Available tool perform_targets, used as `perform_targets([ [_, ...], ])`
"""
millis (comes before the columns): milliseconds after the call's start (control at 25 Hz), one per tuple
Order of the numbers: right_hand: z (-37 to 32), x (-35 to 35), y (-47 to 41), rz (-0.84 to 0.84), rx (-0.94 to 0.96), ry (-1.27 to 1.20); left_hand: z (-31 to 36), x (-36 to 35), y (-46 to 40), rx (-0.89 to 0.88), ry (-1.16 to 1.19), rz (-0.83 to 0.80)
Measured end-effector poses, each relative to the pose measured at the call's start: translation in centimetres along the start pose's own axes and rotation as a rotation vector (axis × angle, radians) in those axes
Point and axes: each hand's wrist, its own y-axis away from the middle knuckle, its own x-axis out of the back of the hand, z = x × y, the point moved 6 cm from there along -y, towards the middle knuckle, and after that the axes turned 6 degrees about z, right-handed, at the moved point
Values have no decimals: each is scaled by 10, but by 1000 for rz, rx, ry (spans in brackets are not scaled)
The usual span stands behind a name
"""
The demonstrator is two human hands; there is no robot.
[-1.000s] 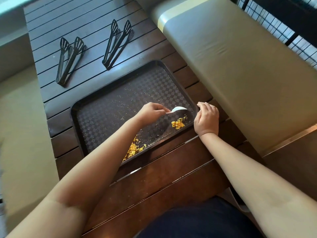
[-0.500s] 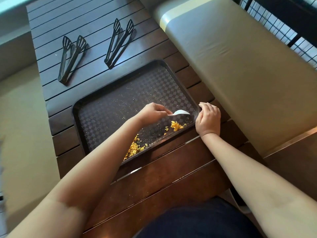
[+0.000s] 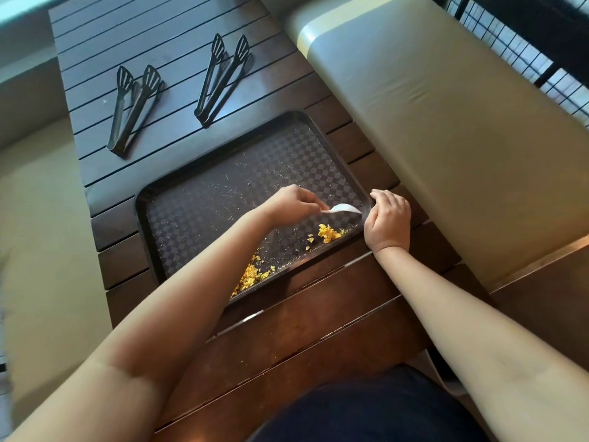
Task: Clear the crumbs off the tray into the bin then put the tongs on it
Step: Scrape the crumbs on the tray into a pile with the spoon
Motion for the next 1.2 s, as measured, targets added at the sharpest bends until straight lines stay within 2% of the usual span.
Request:
perform_targets([
  [400,-1,2,1,13,2,-8,-17,22,16,5,-306,-92],
  [480,-1,2,1,16,-3,-5,-18,26,15,9,-265,-82],
  [600,0,1,1,5,-3,-1,-4,19,13,-52,-157,15],
  [760,0,0,1,-3,-6,7,12,0,8,-169,-216,60],
  [1080,-1,0,1,10,13,-5,-22,30,25,-48,-408,-47],
  [1200,1,0,0,12,11,-2,-29,34,26,-18,-204,4],
])
